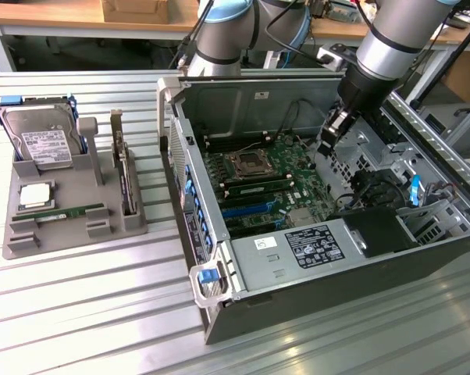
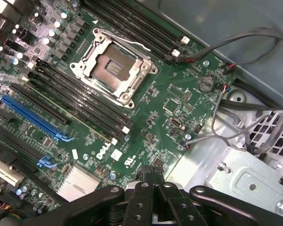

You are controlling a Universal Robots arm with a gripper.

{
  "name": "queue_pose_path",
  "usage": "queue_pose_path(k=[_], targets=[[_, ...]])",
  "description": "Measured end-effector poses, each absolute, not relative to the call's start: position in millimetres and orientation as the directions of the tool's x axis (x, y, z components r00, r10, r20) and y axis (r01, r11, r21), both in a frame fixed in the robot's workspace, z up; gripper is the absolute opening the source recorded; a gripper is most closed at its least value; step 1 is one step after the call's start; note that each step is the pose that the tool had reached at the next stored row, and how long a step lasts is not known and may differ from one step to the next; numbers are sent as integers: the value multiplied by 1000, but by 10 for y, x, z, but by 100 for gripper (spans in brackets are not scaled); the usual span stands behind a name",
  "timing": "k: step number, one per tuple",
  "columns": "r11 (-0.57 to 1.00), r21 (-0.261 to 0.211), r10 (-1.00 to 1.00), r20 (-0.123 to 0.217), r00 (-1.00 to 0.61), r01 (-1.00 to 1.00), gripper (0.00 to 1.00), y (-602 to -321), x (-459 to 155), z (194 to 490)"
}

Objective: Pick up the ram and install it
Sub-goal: 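Press down the ram until it locks into place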

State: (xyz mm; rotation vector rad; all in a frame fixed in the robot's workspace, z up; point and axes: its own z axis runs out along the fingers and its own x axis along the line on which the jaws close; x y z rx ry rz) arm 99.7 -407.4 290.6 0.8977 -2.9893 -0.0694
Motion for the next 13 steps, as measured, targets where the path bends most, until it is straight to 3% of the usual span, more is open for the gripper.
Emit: queue_pose_path(k=[13], targets=[[883,48,-468,6,-884,-468,11,-4074,997,2905]])
